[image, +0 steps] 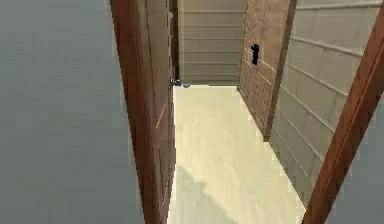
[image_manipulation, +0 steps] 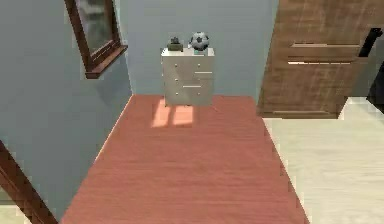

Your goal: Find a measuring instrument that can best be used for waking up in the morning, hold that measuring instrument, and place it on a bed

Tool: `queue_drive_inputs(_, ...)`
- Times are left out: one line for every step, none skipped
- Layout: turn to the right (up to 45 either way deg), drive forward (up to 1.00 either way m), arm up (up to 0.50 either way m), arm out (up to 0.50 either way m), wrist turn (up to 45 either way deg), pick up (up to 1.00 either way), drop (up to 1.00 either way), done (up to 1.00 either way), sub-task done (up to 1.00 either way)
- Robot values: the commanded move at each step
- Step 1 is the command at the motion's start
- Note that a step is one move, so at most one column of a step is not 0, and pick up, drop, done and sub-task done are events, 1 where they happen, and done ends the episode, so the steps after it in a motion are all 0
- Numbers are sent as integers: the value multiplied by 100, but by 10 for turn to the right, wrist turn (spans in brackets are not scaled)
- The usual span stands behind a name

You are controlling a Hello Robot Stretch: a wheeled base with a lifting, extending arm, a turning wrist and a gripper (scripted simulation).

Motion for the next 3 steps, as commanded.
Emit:
queue_drive_inputs(450, 0, 0, 0, 0, 0, 0, 0, 0)
queue_drive_inputs(450, 0, 0, 0, 0, 0, 0, 0, 0)
queue_drive_inputs(0, 5, 0, 0, 0, 0, 0, 0, 0)
